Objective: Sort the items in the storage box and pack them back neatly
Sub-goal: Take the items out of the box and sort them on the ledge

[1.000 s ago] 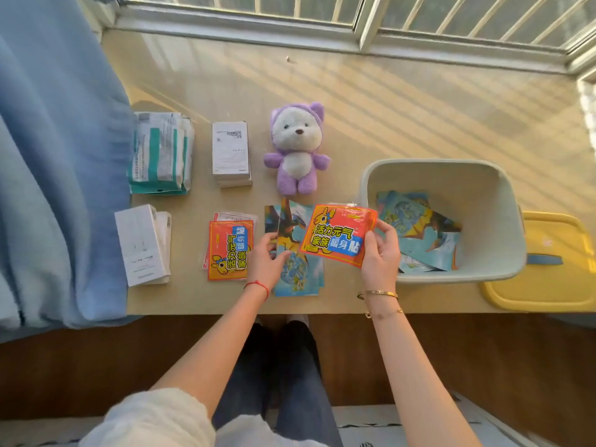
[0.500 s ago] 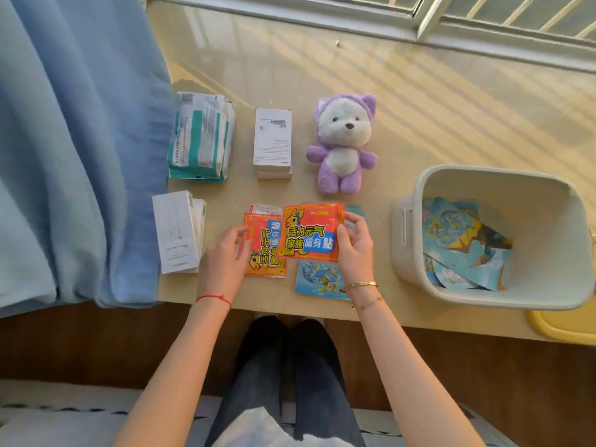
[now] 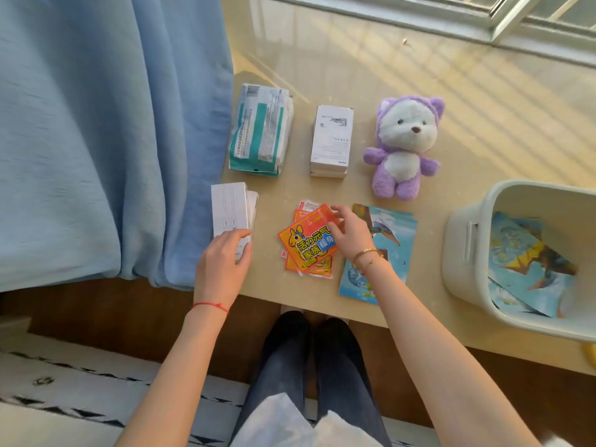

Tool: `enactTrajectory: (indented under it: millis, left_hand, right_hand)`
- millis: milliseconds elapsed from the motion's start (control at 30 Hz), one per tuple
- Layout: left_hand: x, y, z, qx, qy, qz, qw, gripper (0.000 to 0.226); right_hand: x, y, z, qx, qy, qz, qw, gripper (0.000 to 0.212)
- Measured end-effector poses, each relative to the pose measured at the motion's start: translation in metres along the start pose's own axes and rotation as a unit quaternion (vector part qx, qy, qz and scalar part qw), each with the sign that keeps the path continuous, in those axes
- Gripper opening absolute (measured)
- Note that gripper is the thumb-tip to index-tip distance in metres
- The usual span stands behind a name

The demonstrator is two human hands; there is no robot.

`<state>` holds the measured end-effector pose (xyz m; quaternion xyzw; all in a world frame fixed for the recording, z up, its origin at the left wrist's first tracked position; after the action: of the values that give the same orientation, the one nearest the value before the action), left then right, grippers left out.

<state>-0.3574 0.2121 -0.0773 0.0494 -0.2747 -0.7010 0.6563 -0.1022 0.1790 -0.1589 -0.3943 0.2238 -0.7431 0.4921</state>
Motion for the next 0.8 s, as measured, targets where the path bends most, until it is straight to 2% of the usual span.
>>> enactTrajectory:
  millis: [100,267,367,533,800]
  left_hand:
    - [0.003,0.009,0.010,0.001,0.003,-0.010,1.000,0.025]
    - [0.017,0.044,0.037,-0.002,0.012,-0.060,0.998,0.025]
    - [0.031,0.073,0.051,-0.006,0.018,-0.093,0.995,0.024]
    - [0.058,0.127,0.056,-0.014,0.008,-0.150,0.989,0.025]
    - [0.111,0.242,0.009,-0.010,0.007,-0.191,0.982,0.024]
  right_hand:
    - [0.012,-0.006,0.010,0.056,0.018,0.034,0.998,0.038]
    - [0.075,-0.029,0.058,0.103,0.134,0.103,0.980,0.029]
    - [0.123,-0.036,0.094,0.135,0.185,0.124,0.966,0.032]
    - [0.197,-0.019,0.157,0.165,0.246,0.105,0.949,0.035]
    - [0.265,0.080,0.260,0.162,0.274,0.043,0.947,0.034]
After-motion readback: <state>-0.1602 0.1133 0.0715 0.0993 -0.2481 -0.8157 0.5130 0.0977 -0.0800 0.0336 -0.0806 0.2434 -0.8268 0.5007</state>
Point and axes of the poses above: each hand's wrist, its own x-axis away from the middle knuckle, its own z-axis out of the back of the hand, y = z × x, the point moved 7 cm from there along -x, towards the middle knuckle, and after that the axes turned 10 degrees about z, right-handed, at the moved point
